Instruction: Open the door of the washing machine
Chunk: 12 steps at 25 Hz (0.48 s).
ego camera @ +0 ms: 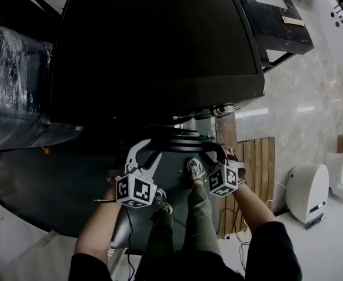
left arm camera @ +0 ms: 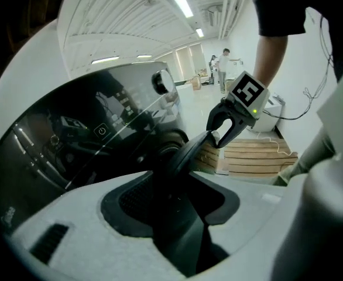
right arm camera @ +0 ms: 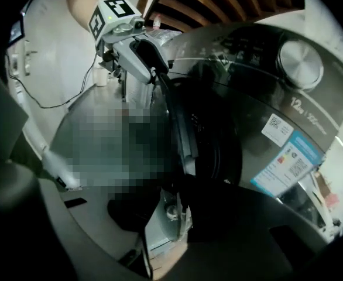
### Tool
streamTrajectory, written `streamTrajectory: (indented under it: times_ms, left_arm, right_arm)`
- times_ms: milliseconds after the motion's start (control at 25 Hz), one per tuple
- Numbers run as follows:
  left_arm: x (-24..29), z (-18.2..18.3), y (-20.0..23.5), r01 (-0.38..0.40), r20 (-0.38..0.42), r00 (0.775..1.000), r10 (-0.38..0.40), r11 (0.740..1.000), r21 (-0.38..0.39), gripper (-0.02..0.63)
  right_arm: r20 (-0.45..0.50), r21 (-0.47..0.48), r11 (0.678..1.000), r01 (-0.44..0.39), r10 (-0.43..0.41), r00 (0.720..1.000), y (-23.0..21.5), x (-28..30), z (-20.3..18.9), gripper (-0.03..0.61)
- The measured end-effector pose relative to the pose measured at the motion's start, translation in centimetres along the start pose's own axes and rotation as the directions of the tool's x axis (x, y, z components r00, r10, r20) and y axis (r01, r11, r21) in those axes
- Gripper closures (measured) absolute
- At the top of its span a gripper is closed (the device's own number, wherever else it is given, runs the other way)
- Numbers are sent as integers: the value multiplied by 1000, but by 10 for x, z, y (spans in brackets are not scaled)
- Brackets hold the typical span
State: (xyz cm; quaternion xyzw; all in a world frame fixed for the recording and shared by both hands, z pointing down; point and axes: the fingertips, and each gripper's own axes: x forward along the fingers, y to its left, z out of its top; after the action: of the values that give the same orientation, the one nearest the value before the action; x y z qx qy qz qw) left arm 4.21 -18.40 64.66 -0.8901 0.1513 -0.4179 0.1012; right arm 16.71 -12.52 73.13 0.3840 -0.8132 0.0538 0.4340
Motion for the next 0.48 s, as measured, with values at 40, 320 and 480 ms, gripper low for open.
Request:
streamTrajectory:
  times_ms: [40, 320, 480]
  left_arm:
    - [-4, -2, -6, 3, 6, 1000, -3, 1000, 17, 428]
    - [-22, -15, -23, 9, -16, 1000, -8, 995, 98, 420]
    - [-33, -20, -28, -32, -41, 999, 35, 996, 85, 425]
  right_arm:
    - [4, 31, 999, 25, -25, 1000, 11, -5, -2, 436]
    - [-20, 139, 986, 92, -90, 996, 52, -18, -3, 429]
    - [-11, 231, 971, 63, -62, 998, 75, -28, 4, 361]
